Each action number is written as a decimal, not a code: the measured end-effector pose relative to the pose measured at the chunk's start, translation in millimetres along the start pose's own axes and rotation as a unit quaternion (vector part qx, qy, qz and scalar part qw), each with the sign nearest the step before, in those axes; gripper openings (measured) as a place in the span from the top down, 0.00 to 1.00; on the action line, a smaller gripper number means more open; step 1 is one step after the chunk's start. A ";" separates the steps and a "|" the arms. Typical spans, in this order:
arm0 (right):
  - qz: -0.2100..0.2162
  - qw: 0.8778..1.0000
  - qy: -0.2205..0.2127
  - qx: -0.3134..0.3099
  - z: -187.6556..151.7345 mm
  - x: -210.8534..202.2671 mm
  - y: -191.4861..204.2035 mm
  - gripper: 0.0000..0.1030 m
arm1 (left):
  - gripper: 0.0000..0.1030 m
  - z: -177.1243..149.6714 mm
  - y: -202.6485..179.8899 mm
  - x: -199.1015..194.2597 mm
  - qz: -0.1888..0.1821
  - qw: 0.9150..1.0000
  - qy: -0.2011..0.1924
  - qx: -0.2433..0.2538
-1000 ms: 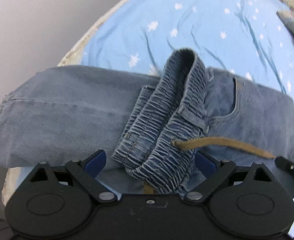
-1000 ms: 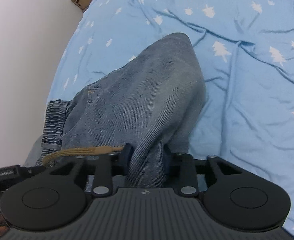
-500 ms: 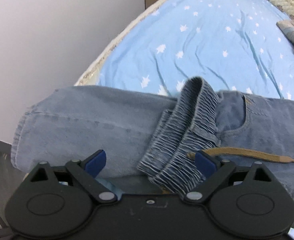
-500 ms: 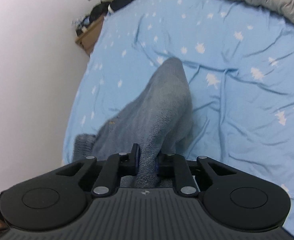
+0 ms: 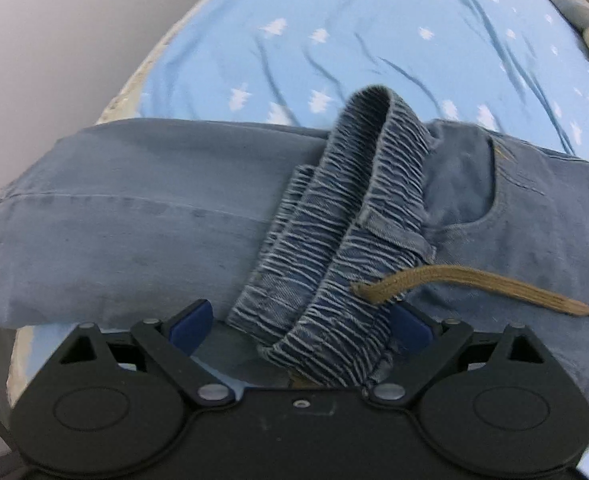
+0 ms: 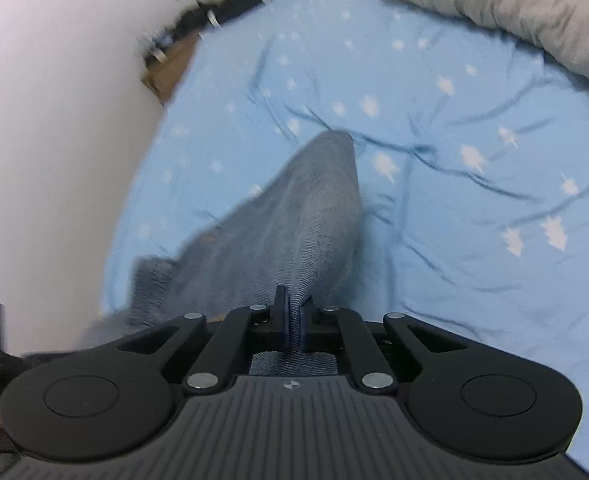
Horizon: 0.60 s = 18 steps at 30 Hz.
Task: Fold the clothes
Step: 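Grasp the folded jeans edge with the right gripper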
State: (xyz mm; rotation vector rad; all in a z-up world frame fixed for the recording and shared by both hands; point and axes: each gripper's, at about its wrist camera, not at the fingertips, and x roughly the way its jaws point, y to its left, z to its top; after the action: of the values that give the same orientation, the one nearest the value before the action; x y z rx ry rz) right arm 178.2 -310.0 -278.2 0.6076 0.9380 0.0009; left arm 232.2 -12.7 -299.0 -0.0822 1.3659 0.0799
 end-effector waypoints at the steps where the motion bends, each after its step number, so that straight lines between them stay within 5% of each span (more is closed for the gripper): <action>1: -0.003 1.000 0.007 0.006 -1.0 3.7 -5.7 0.94 | 0.07 -2.1 0.0 -3.9 -0.008 1.000 -0.002 0.003; 5: 0.003 0.999 0.023 0.047 -3.6 10.2 -28.2 0.84 | 0.07 -11.9 3.7 -22.7 -0.013 0.999 -0.010 0.030; 10: -0.010 0.996 0.035 0.081 -7.3 16.6 -47.2 0.42 | 0.07 -18.3 18.4 -44.7 -0.009 0.999 -0.024 0.038; 13: 0.002 0.994 0.050 0.099 -11.0 24.3 -55.7 0.34 | 0.07 -21.0 32.8 -57.0 -0.001 0.999 -0.030 0.016; 18: 0.042 0.991 0.061 0.115 -11.8 37.5 -51.3 0.36 | 0.07 -22.4 55.4 -71.5 0.008 0.999 -0.039 -0.016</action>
State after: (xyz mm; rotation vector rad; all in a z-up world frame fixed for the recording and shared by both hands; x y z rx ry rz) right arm 178.9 -337.4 -336.8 0.8677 1.0377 0.0051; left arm 190.1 39.4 -234.1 -0.0952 1.2882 0.1176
